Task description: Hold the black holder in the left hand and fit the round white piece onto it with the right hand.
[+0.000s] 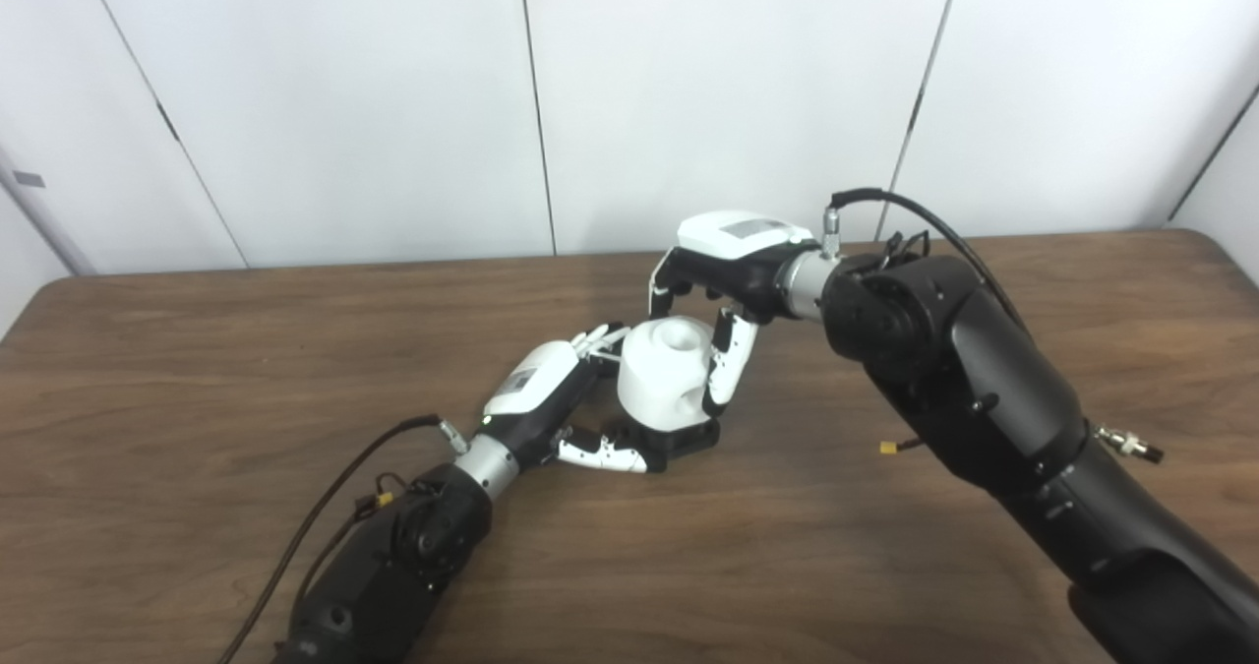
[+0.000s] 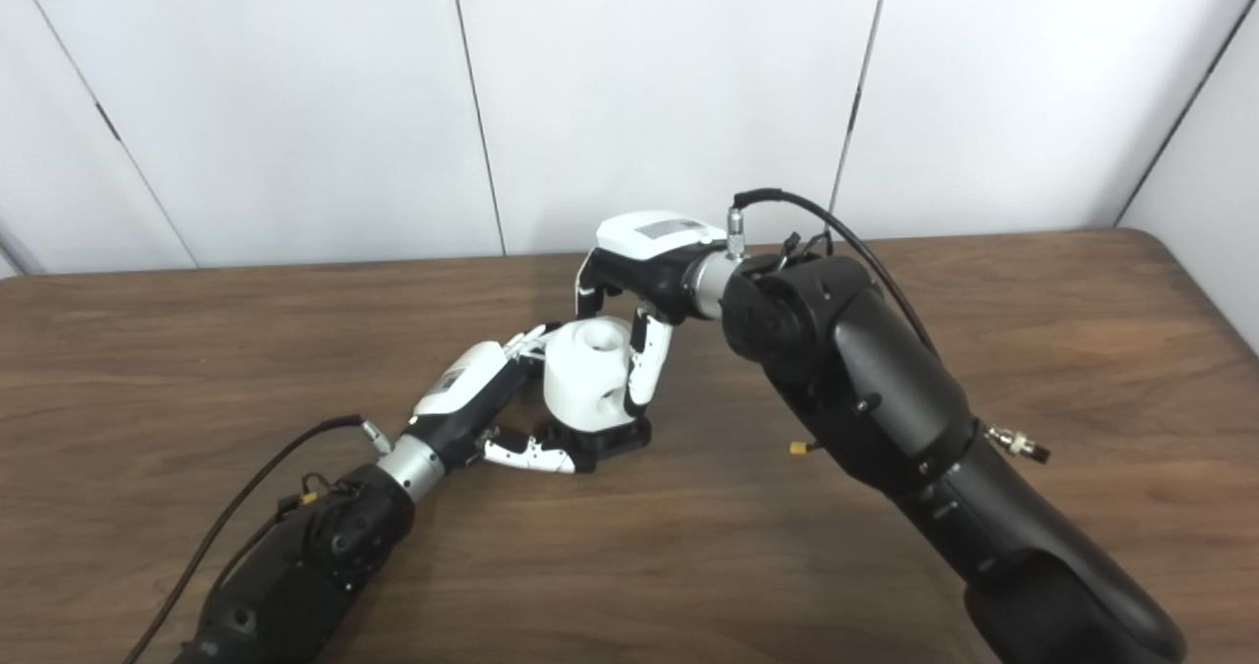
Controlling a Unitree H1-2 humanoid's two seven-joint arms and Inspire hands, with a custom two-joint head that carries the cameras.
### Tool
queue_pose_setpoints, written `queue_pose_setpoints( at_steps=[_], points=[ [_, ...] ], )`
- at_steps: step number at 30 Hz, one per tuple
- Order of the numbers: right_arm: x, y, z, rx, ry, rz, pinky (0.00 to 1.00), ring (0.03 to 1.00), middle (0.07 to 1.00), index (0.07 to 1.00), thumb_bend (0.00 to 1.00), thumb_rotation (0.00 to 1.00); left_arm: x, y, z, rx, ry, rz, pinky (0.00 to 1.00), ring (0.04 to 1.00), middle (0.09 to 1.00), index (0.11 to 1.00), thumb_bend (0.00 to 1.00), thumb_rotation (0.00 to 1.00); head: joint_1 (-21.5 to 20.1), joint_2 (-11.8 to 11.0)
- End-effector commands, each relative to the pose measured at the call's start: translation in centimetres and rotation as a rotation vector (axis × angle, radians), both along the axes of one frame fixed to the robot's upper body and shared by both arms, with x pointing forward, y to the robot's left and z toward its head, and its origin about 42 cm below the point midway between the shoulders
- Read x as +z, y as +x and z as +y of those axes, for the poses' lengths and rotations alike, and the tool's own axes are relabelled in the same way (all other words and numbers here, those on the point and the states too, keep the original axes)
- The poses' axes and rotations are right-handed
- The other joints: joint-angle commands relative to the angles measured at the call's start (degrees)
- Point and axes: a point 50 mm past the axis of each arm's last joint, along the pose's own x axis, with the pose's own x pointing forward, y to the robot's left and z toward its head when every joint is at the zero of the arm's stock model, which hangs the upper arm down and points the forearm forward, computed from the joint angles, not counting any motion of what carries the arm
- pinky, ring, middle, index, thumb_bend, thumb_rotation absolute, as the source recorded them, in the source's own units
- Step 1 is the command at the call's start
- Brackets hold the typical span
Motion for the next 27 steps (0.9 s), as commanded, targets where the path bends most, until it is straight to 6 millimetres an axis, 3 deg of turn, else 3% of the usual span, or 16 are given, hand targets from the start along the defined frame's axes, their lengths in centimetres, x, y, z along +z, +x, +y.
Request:
queue_pose_setpoints(
  at_steps=[1, 21, 27],
  points=[
    [2.6, 0.2, 0.4, 0.022, 0.004, -0.089, 0.71, 0.807, 0.759, 0.483, 0.52, 0.14, -5.3, -4.3, -2.9, -0.055, 0.077, 0.176, 1.0, 1.0, 0.951, 0.481, 0.52, 0.06, 0.1, 0.1],
    [-0.2, 0.3, 0.4, 0.077, -0.035, -0.04, 0.72, 0.784, 0.756, 0.483, 0.52, 0.14, -4.7, -4.4, -3.4, -0.058, 0.074, 0.177, 1.0, 1.0, 0.961, 0.481, 0.52, 0.06, 0.8, 0.9],
    [-0.6, 0.4, 0.2, 0.093, -0.065, -0.044, 0.67, 0.781, 0.76, 0.485, 0.52, 0.14, -4.6, -4.4, -3.3, -0.063, 0.071, 0.18, 1.0, 1.0, 0.961, 0.481, 0.52, 0.06, 0.7, 1.1]
  ],
)
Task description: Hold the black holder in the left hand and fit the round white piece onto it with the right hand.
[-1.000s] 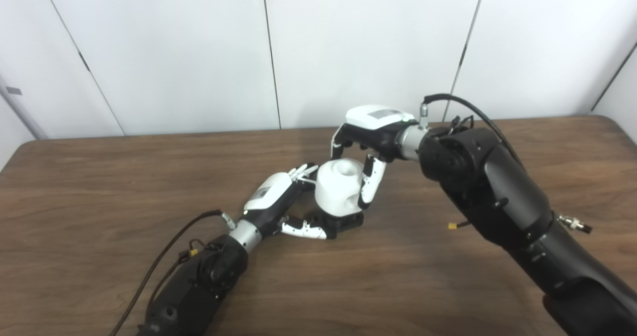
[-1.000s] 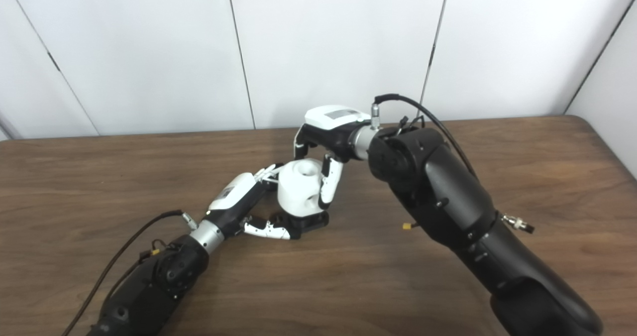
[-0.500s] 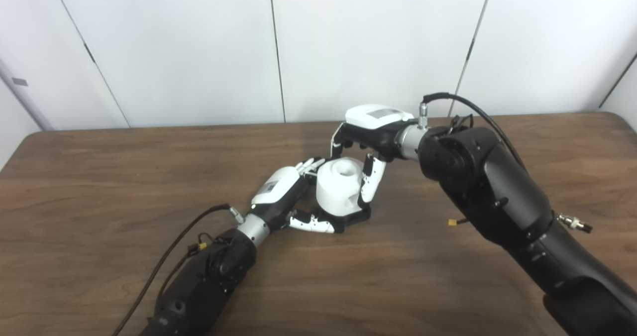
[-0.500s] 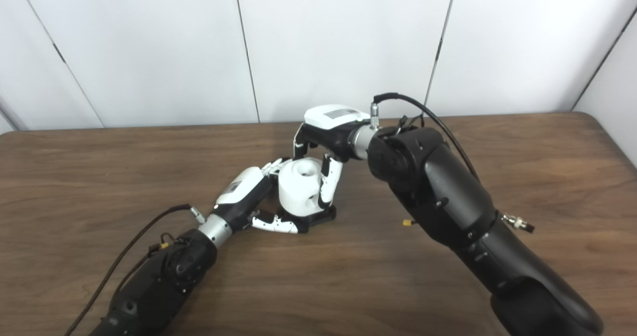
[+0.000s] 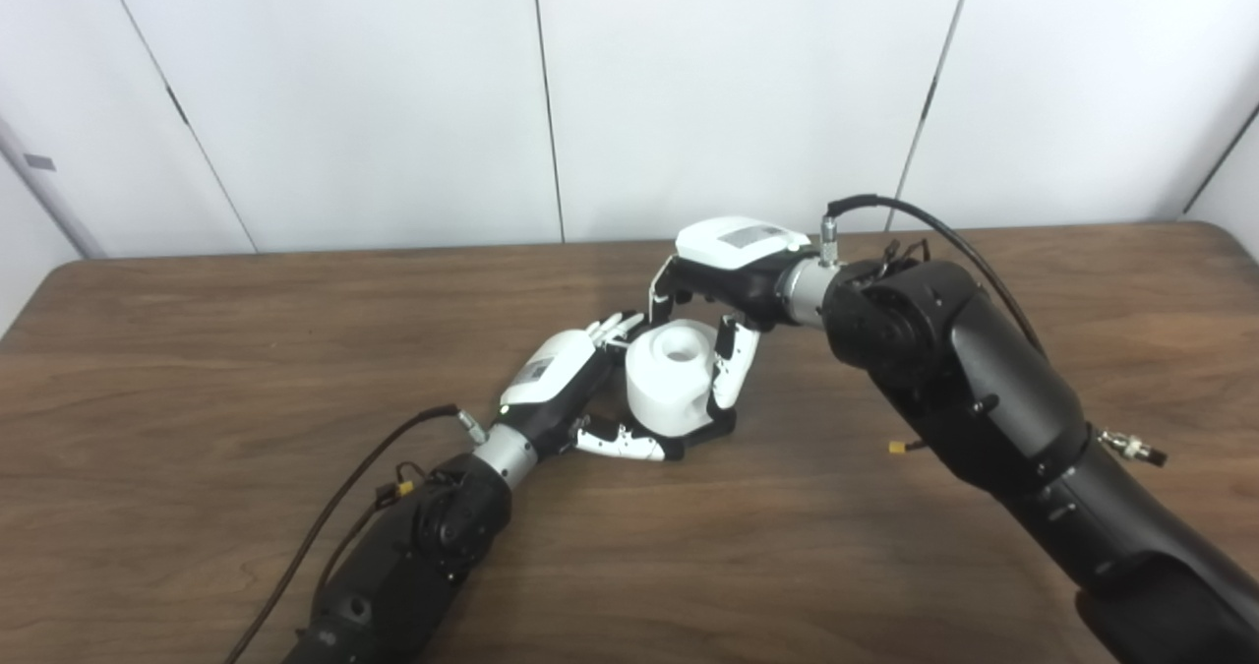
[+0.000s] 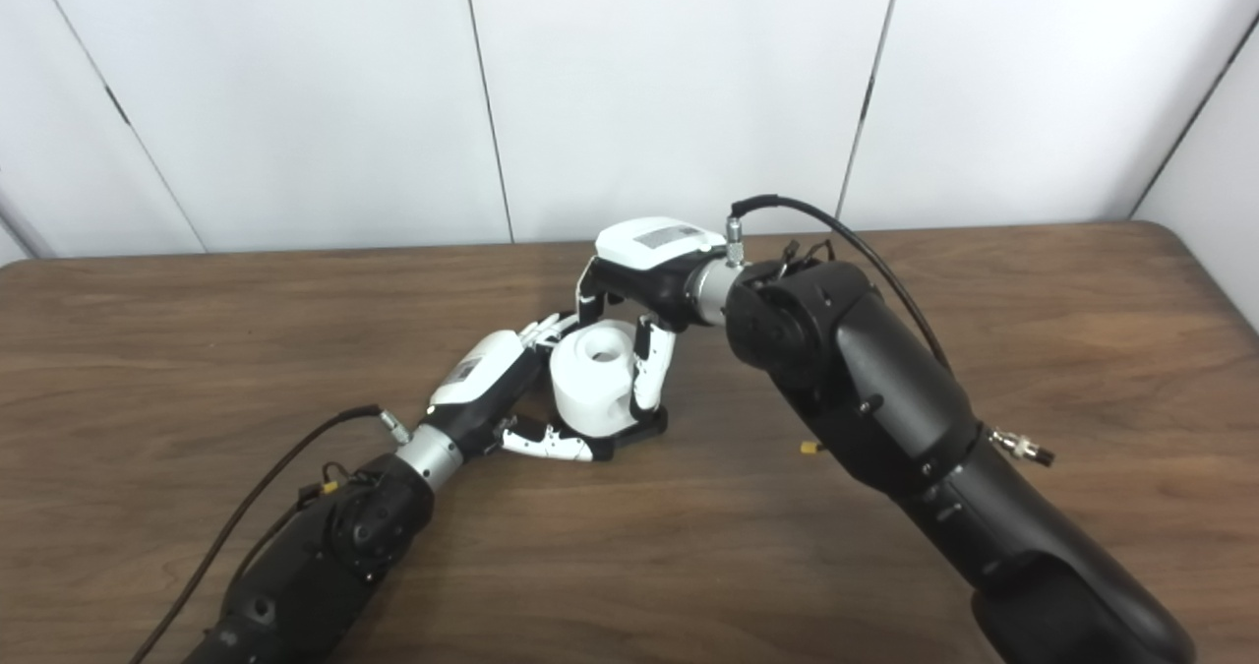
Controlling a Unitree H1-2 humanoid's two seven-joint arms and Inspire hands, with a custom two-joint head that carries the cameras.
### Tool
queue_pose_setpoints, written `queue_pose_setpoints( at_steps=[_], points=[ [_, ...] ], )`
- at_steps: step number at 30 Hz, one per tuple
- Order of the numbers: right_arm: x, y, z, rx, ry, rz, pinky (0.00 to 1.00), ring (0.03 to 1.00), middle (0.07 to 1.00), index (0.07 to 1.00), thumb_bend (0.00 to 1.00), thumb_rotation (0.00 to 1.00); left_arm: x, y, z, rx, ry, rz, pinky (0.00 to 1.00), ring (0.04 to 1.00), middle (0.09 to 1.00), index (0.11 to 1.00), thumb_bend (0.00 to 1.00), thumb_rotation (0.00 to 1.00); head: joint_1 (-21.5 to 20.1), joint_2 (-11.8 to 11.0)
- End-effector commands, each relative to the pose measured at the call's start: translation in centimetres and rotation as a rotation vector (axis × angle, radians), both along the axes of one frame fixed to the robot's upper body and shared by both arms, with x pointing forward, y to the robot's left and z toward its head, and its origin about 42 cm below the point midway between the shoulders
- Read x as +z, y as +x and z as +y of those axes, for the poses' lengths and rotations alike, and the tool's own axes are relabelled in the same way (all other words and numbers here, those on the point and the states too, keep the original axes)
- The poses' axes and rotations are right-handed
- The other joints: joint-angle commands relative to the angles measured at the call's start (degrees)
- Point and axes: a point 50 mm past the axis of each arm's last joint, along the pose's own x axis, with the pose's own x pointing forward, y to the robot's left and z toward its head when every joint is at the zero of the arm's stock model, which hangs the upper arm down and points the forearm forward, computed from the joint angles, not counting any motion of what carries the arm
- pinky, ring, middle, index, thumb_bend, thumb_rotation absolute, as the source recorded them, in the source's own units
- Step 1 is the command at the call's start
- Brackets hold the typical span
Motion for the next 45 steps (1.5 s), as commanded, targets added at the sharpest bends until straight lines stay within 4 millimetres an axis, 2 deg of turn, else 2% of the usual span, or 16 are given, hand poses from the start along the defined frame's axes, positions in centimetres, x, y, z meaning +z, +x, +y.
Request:
queue_pose_setpoints(
  at_steps=[1, 13, 19, 23, 31, 32, 33, 35, 41, 45],
  points=[
    [0.9, 0.3, -0.1, 0.018, -0.023, -0.037, 0.67, 0.781, 0.759, 0.485, 0.52, 0.14, -4.8, -4.0, -2.4, -0.083, 0.073, 0.183, 1.0, 1.0, 0.962, 0.481, 0.52, 0.06, 0.0, 0.0],
    [1.4, 0.8, -0.2, 0.027, 0.0, -0.069, 0.72, 0.781, 0.744, 0.483, 0.52, 0.14, -4.7, -4.4, -2.0, -0.075, 0.066, 0.194, 1.0, 1.0, 0.954, 0.481, 0.52, 0.06, -0.2, 0.6],
    [1.3, 1.1, -0.5, 0.029, -0.003, -0.077, 0.7, 0.774, 0.743, 0.483, 0.52, 0.14, -4.6, -4.4, -1.7, -0.076, 0.072, 0.197, 1.0, 1.0, 0.955, 0.481, 0.52, 0.06, 0.1, 0.9],
    [0.6, 1.2, -0.8, 0.017, 0.007, -0.056, 0.72, 0.789, 0.752, 0.484, 0.52, 0.14, -4.6, -4.4, -1.8, -0.079, 0.075, 0.196, 1.0, 1.0, 0.952, 0.481, 0.52, 0.06, 0.1, 0.9],
    [0.0, 0.7, -1.1, -0.005, 0.034, -0.012, 0.66, 0.772, 0.76, 0.493, 0.52, 0.14, -4.5, -4.4, -1.7, -0.074, 0.07, 0.203, 1.0, 1.0, 0.952, 0.481, 0.52, 0.06, 0.0, 1.1],
    [0.0, 0.7, -1.2, -0.003, 0.038, -0.01, 0.65, 0.763, 0.765, 0.607, 0.67, 0.15, -4.6, -4.4, -1.7, -0.074, 0.072, 0.203, 1.0, 1.0, 0.95, 0.481, 0.52, 0.06, 0.1, 1.2],
    [0.1, 0.6, -1.2, -0.003, 0.042, -0.009, 0.63, 0.749, 0.772, 0.707, 0.77, 0.16, -4.6, -4.4, -1.7, -0.076, 0.075, 0.204, 1.0, 1.0, 0.949, 0.481, 0.52, 0.06, 0.1, 1.2],
    [0.1, 0.5, -1.4, -0.003, 0.048, -0.009, 0.62, 0.745, 0.79, 0.801, 0.83, 0.16, -4.6, -4.4, -1.7, -0.078, 0.076, 0.203, 1.0, 1.0, 0.952, 0.481, 0.52, 0.06, -0.1, 1.2],
    [0.2, 0.5, -1.6, -0.005, 0.05, -0.015, 0.62, 0.744, 0.813, 0.883, 0.85, 0.14, -4.6, -4.4, -1.7, -0.079, 0.074, 0.205, 1.0, 1.0, 0.951, 0.481, 0.52, 0.06, -0.1, 1.2],
    [0.2, 0.4, -1.6, -0.006, 0.056, -0.015, 0.63, 0.754, 0.826, 0.904, 0.85, 0.14, -4.6, -4.4, -1.7, -0.08, 0.074, 0.209, 1.0, 1.0, 0.954, 0.481, 0.52, 0.06, -0.1, 1.3]
  ],
)
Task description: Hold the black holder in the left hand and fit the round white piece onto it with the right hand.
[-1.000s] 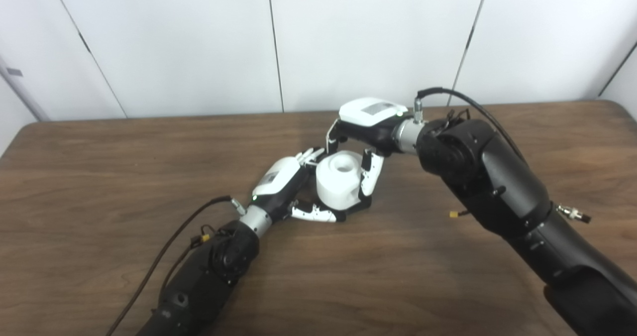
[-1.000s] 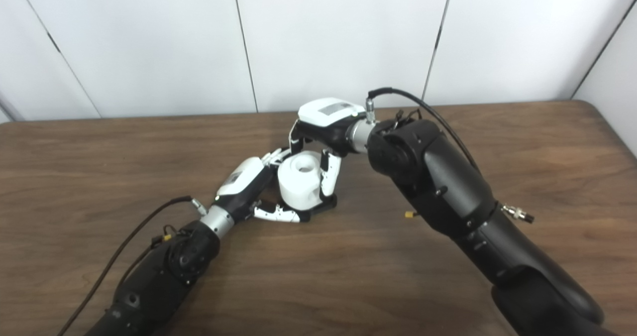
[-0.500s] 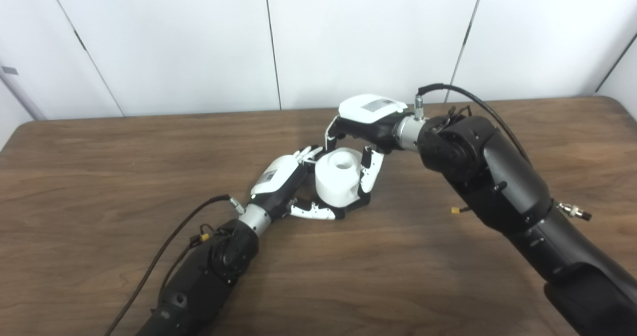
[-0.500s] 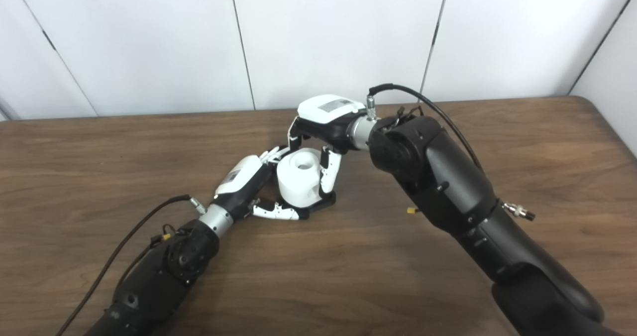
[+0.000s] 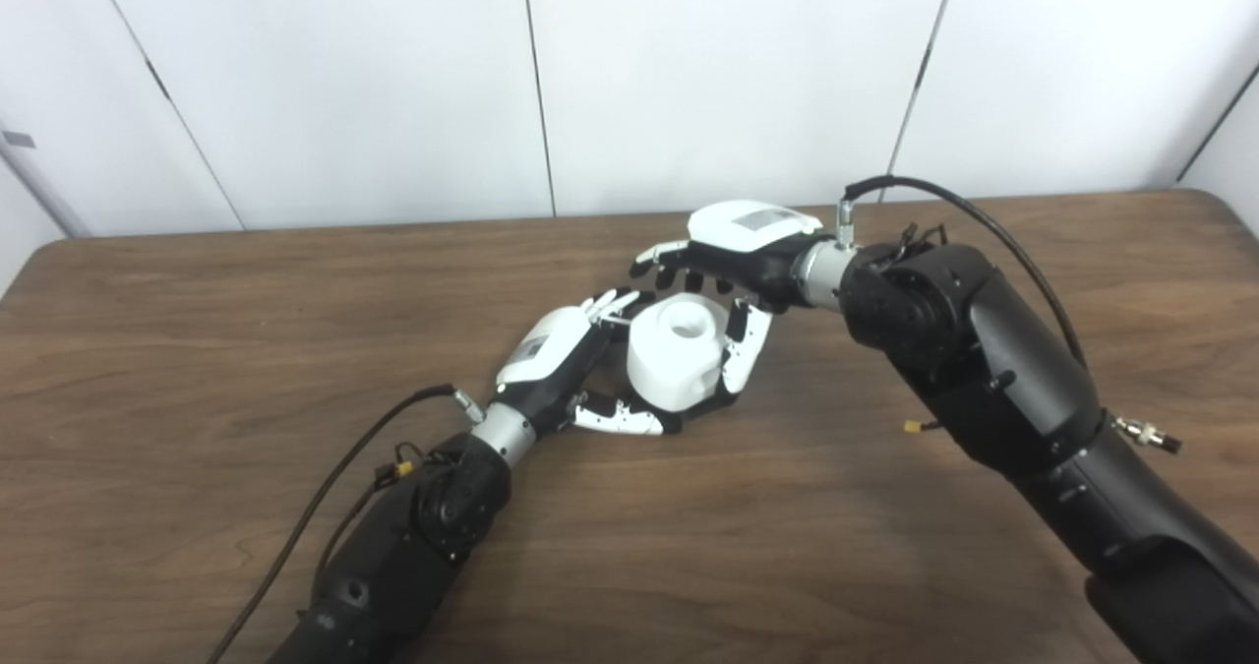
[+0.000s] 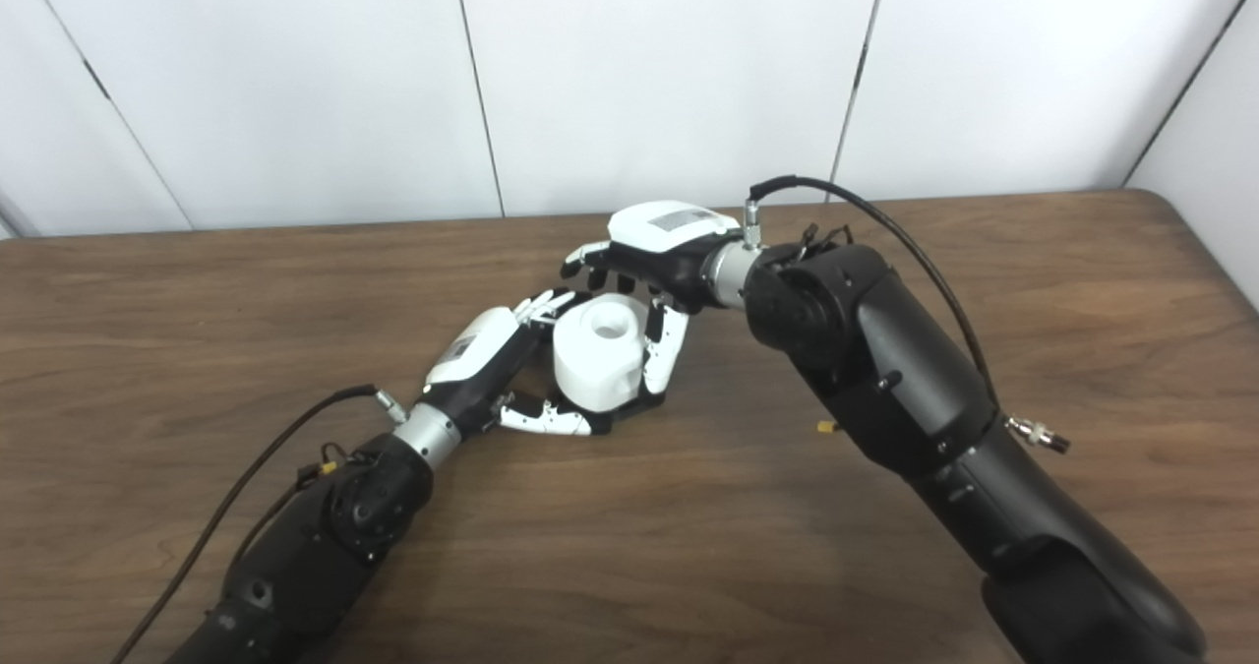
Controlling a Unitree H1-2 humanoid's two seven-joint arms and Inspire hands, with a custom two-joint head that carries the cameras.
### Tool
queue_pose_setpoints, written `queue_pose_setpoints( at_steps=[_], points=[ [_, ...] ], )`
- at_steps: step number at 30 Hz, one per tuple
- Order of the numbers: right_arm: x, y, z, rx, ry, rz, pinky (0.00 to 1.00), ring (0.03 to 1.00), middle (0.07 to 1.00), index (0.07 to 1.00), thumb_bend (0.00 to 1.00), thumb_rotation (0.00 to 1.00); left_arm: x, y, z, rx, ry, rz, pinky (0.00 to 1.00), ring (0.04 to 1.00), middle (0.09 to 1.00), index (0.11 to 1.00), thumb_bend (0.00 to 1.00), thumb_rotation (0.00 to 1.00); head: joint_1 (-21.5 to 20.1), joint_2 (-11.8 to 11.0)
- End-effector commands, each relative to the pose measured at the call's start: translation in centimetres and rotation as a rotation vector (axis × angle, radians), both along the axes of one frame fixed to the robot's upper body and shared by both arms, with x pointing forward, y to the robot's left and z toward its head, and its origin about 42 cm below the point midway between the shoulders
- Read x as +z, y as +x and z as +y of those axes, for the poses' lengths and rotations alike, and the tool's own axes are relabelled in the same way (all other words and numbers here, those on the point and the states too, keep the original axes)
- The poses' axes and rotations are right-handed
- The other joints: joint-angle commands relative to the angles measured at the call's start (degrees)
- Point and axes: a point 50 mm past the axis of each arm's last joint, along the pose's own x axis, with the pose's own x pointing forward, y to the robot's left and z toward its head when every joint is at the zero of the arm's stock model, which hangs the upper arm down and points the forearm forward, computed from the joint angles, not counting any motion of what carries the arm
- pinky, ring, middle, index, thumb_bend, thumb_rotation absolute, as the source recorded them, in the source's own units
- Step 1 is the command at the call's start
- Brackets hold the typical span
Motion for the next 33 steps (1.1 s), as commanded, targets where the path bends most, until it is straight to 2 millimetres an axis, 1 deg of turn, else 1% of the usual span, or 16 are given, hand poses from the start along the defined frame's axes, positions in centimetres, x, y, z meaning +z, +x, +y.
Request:
queue_pose_setpoints(
  at_steps=[1, 12, 17, 22, 26, 30, 33],
  points=[
    [1.4, 0.1, -0.2, 0.001, 0.013, -0.042, 0.63, 0.758, 0.83, 0.906, 0.85, 0.14, -4.8, -3.7, -1.9, -0.105, 0.08, 0.194, 1.0, 1.0, 0.953, 0.481, 0.52, 0.06, 0.0, 0.1],
    [1.7, 0.0, -0.2, -0.002, 0.006, -0.042, 0.66, 0.788, 0.865, 0.909, 0.84, 0.13, -4.8, -3.7, -1.9, -0.106, 0.083, 0.194, 1.0, 1.0, 0.947, 0.481, 0.52, 0.06, 0.1, 0.2],
    [2.4, 0.1, -0.4, -0.003, 0.001, -0.032, 0.68, 0.808, 0.891, 0.909, 0.86, 0.12, -4.8, -3.5, -1.8, -0.107, 0.088, 0.196, 1.0, 1.0, 0.951, 0.481, 0.52, 0.06, -0.1, 0.3],
    [3.1, 0.4, -0.7, -0.005, -0.001, -0.054, 0.68, 0.817, 0.894, 0.907, 0.89, 0.14, -4.9, -3.4, -1.9, -0.108, 0.092, 0.195, 1.0, 1.0, 0.949, 0.481, 0.52, 0.06, -0.2, 0.2],
    [3.9, 0.5, -1.1, -0.011, 0.002, -0.058, 0.67, 0.821, 0.907, 0.943, 0.9, 0.17, -4.9, -3.4, -2.0, -0.111, 0.093, 0.196, 1.0, 1.0, 0.948, 0.481, 0.52, 0.06, -0.3, 0.3],
    [5.0, 0.5, -1.8, -0.012, -0.008, -0.053, 0.66, 0.833, 0.933, 0.994, 0.92, 0.18, -5.0, -3.3, -2.0, -0.106, 0.088, 0.202, 1.0, 1.0, 0.95, 0.482, 0.52, 0.06, -0.2, 0.2],
    [5.6, 0.6, -2.4, -0.014, -0.024, -0.042, 0.66, 0.846, 0.952, 1.0, 0.94, 0.19, -5.2, -3.2, -2.0, -0.106, 0.086, 0.198, 1.0, 1.0, 0.948, 0.481, 0.52, 0.06, -0.2, 0.3]
  ],
)
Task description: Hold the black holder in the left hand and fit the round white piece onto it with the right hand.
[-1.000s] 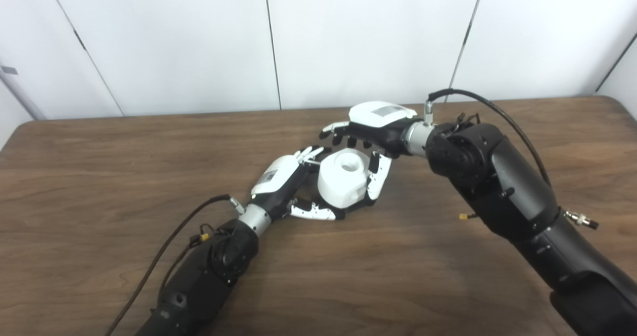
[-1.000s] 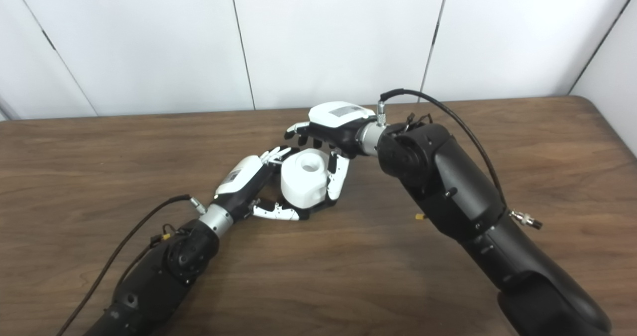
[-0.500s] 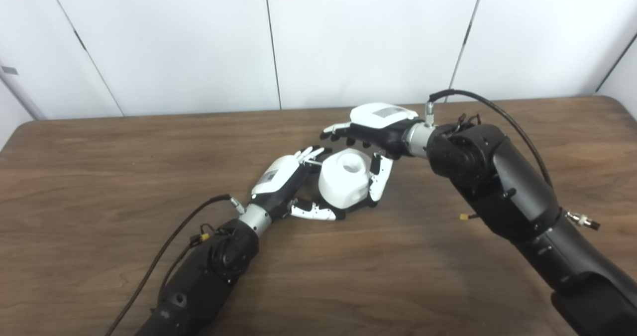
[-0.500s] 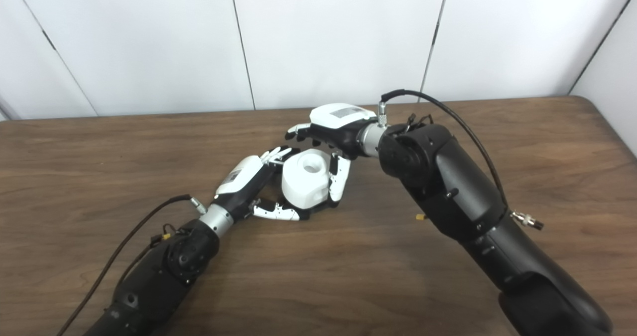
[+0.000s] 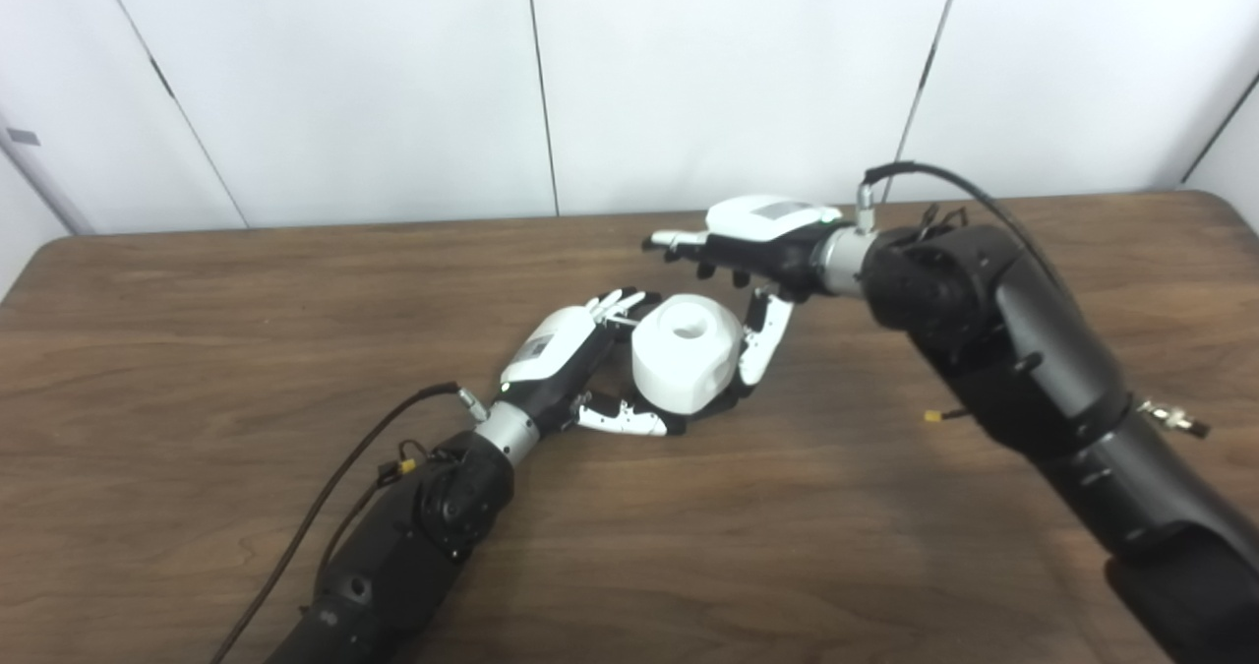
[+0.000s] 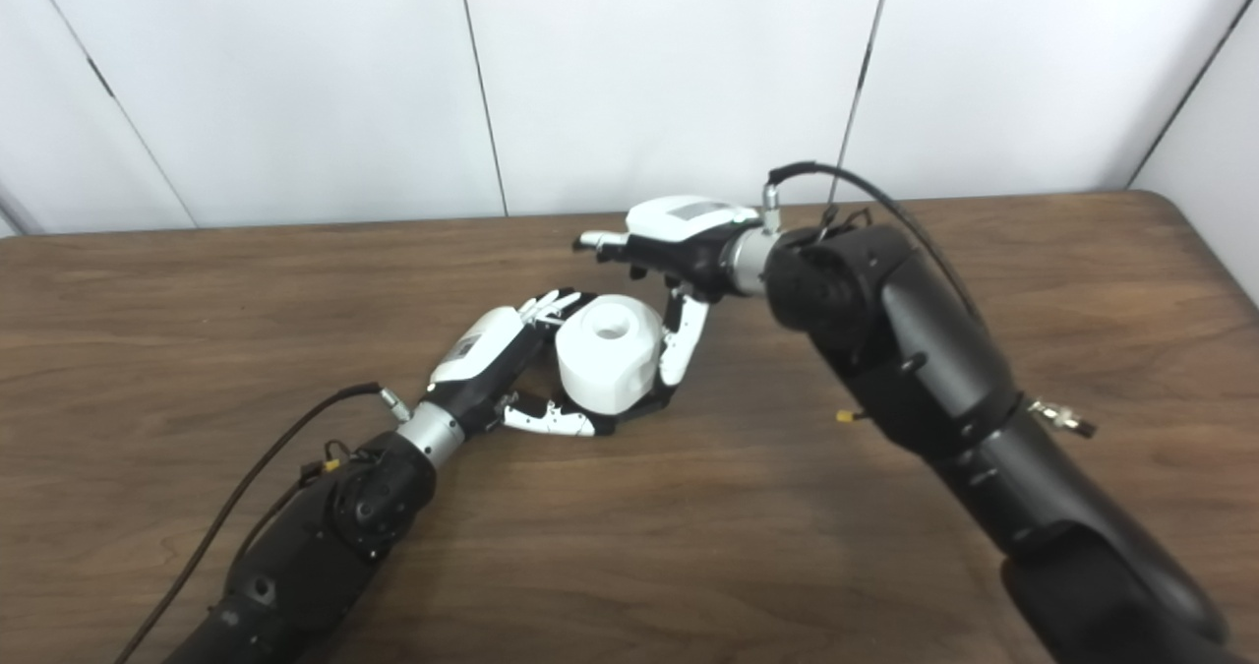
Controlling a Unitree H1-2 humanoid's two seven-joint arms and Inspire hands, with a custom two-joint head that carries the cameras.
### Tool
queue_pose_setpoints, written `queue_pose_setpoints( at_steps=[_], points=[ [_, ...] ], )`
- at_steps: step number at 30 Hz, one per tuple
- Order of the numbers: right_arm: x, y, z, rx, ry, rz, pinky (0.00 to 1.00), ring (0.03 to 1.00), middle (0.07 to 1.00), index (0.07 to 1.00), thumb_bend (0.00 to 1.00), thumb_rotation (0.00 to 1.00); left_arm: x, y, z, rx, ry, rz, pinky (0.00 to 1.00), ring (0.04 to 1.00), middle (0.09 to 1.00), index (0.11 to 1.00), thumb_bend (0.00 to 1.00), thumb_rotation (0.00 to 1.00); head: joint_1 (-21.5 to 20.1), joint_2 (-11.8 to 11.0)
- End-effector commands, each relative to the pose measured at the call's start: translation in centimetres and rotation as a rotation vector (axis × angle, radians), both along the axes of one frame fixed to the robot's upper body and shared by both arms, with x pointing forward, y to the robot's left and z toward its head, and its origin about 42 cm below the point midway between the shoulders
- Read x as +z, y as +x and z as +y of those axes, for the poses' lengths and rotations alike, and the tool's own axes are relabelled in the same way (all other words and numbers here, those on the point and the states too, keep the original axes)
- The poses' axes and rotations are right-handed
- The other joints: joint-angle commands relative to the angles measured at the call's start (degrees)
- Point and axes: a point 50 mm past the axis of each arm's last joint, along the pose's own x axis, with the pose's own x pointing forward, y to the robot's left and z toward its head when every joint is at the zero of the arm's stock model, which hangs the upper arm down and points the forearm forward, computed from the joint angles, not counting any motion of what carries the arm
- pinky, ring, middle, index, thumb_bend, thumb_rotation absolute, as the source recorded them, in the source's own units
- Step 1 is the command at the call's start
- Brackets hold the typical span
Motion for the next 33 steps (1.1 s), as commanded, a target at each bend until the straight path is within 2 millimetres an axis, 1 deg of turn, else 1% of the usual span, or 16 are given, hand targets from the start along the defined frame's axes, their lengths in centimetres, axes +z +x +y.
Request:
queue_pose_setpoints(
  at_steps=[1, 6, 10, 17, 21, 22, 23, 24, 26, 29, 31, 33],
  points=[
    [3.6, 0.3, -0.3, 0.01, 0.006, -0.083, 0.66, 0.848, 0.955, 1.0, 0.94, 0.19, -5.1, -3.4, -1.6, -0.09, 0.084, 0.194, 1.0, 1.0, 0.948, 0.481, 0.52, 0.06, 0.0, 0.0],
    [3.7, 0.3, -0.9, 0.007, 0.006, -0.071, 0.65, 0.841, 0.963, 1.0, 0.95, 0.18, -5.2, -3.4, -1.5, -0.092, 0.09, 0.192, 1.0, 1.0, 0.952, 0.481, 0.52, 0.06, 0.1, -0.1],
    [3.7, 0.1, -1.1, 0.014, 0.009, -0.07, 0.66, 0.843, 0.96, 1.0, 0.95, 0.2, -5.2, -3.5, -1.4, -0.094, 0.093, 0.193, 1.0, 1.0, 0.954, 0.481, 0.52, 0.06, -0.1, 0.0],
    [3.7, 0.2, -0.9, 0.0, -0.013, -0.054, 0.66, 0.847, 0.966, 1.0, 0.94, 0.17, -5.3, -3.5, -1.2, -0.088, 0.088, 0.205, 1.0, 1.0, 0.955, 0.482, 0.52, 0.06, -1.1, -0.4],
    [3.9, 0.2, -1.4, -0.02, -0.029, -0.036, 0.67, 0.87, 0.976, 1.0, 0.92, 0.14, -5.3, -3.4, -1.0, -0.086, 0.089, 0.202, 1.0, 1.0, 0.955, 0.481, 0.52, 0.06, -1.4, -0.7],
    [3.9, 0.1, -1.5, -0.019, -0.023, -0.042, 0.66, 0.856, 0.941, 0.963, 0.9, 0.1, -5.3, -3.4, -1.0, -0.086, 0.088, 0.202, 1.0, 1.0, 0.956, 0.481, 0.52, 0.06, -1.4, -0.7],
    [3.8, 0.1, -1.9, -0.022, 0.006, -0.056, 0.66, 0.851, 0.929, 0.95, 0.89, 0.08, -5.3, -3.3, -1.0, -0.086, 0.087, 0.202, 1.0, 1.0, 0.957, 0.481, 0.52, 0.06, -1.4, -0.8],
    [3.7, 0.1, -2.1, -0.025, 0.026, -0.065, 0.65, 0.828, 0.882, 0.89, 0.88, 0.05, -5.3, -3.3, -0.9, -0.086, 0.087, 0.202, 1.0, 1.0, 0.957, 0.481, 0.52, 0.06, -1.4, -0.8],
    [3.4, 0.0, -2.7, -0.033, 0.092, -0.092, 0.64, 0.795, 0.839, 0.835, 0.87, 0.02, -5.3, -3.3, -0.8, -0.085, 0.086, 0.2, 1.0, 1.0, 0.959, 0.481, 0.52, 0.06, -1.5, -0.9],
    [2.6, -0.2, -3.8, -0.064, 0.206, -0.158, 0.63, 0.735, 0.771, 0.751, 0.83, 0.04, -5.3, -3.3, -0.8, -0.083, 0.085, 0.197, 1.0, 1.0, 0.959, 0.481, 0.52, 0.06, -1.7, -1.0],
    [1.9, -0.6, -4.6, -0.1, 0.348, -0.194, 0.61, 0.696, 0.736, 0.702, 0.8, 0.05, -5.4, -3.3, -0.7, -0.083, 0.08, 0.199, 1.0, 1.0, 0.96, 0.481, 0.52, 0.06, -1.6, -1.1],
    [0.9, -0.7, -5.3, -0.136, 0.498, -0.22, 0.57, 0.667, 0.719, 0.676, 0.79, 0.03, -5.4, -3.3, -0.6, -0.082, 0.08, 0.199, 1.0, 1.0, 0.96, 0.481, 0.52, 0.06, -1.7, -1.2]
  ],
)
